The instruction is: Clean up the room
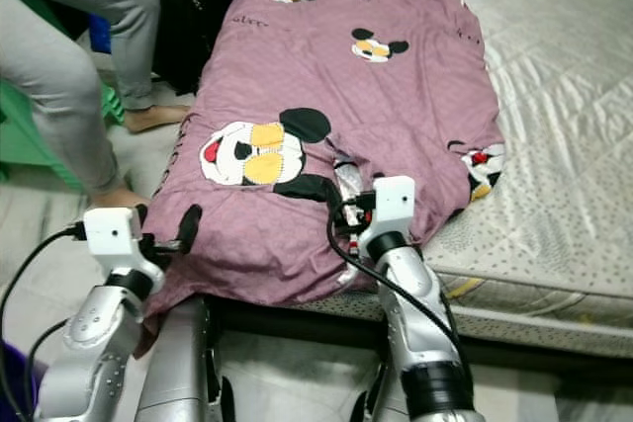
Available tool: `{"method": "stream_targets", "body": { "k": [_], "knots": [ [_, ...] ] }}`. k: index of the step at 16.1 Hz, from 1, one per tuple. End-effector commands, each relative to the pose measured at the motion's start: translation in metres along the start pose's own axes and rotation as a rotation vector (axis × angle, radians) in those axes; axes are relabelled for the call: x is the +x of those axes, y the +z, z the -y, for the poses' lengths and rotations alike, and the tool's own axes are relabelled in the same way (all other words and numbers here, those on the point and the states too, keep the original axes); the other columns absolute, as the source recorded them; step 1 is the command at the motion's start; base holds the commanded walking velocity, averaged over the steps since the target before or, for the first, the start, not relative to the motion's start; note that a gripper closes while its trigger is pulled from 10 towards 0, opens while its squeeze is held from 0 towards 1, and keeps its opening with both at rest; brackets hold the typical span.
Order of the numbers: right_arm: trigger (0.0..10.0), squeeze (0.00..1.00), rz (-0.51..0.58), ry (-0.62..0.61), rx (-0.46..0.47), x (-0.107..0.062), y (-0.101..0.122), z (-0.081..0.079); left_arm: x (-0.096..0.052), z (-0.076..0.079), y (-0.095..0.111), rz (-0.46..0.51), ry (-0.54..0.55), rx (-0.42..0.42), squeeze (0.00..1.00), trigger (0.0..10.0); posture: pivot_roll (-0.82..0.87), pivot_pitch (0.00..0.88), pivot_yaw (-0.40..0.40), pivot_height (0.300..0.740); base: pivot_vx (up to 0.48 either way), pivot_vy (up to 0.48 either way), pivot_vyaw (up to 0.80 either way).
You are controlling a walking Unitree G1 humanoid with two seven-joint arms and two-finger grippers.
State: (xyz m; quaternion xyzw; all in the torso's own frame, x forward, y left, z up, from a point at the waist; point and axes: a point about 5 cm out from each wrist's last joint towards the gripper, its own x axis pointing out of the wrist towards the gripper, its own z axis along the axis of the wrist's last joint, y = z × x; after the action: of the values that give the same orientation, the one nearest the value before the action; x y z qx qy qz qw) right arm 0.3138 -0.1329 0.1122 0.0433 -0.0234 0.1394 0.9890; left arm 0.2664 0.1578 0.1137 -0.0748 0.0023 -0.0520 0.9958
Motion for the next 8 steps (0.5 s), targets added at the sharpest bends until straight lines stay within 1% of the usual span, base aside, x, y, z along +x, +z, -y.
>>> {"method": "stream_targets", "body": {
  "k": [1, 2, 4, 5, 7, 8],
  "knots": [
    [10.0, 0.00, 0.006, 0.021, 0.017, -0.002, 0.004, -0.002, -0.005, 0.002, 0.001, -0.010, -0.008, -0.007, 0.00, 10.0, -0.02, 0.204, -0.031, 0.498, 0.000, 0.000, 0.00],
    [10.0, 0.00, -0.006, 0.093, 0.018, 0.000, 0.006, -0.012, -0.007, 0.001, 0.001, -0.013, -0.005, -0.005, 0.00, 10.0, -0.02, 0.211, -0.029, 0.498, 0.000, 0.000, 0.00],
    [10.0, 0.00, -0.017, 0.146, -0.014, 0.001, 0.005, -0.020, -0.008, 0.001, 0.001, -0.017, -0.002, -0.002, 0.00, 10.0, -0.02, 0.214, -0.027, 0.498, 0.000, 0.000, 0.00],
    [10.0, 0.00, -0.060, 0.160, -0.100, 0.004, -0.001, -0.026, -0.009, 0.000, -0.001, -0.028, 0.002, 0.001, 0.00, 10.0, -0.03, 0.217, -0.023, 0.498, 0.000, 0.000, 0.00],
    [10.0, 0.00, -0.138, 0.048, -0.147, 0.014, -0.010, -0.019, -0.008, 0.004, 0.001, -0.029, -0.004, 0.000, 0.00, 10.0, -0.02, 0.218, -0.017, 0.498, 0.000, 0.000, 0.00],
    [10.0, 0.00, -0.148, 0.024, -0.157, 0.016, -0.010, -0.017, -0.007, 0.005, 0.001, -0.029, -0.005, -0.001, 0.00, 10.0, -0.02, 0.217, -0.017, 0.498, 0.000, 0.000, 0.00]
  ]
}}
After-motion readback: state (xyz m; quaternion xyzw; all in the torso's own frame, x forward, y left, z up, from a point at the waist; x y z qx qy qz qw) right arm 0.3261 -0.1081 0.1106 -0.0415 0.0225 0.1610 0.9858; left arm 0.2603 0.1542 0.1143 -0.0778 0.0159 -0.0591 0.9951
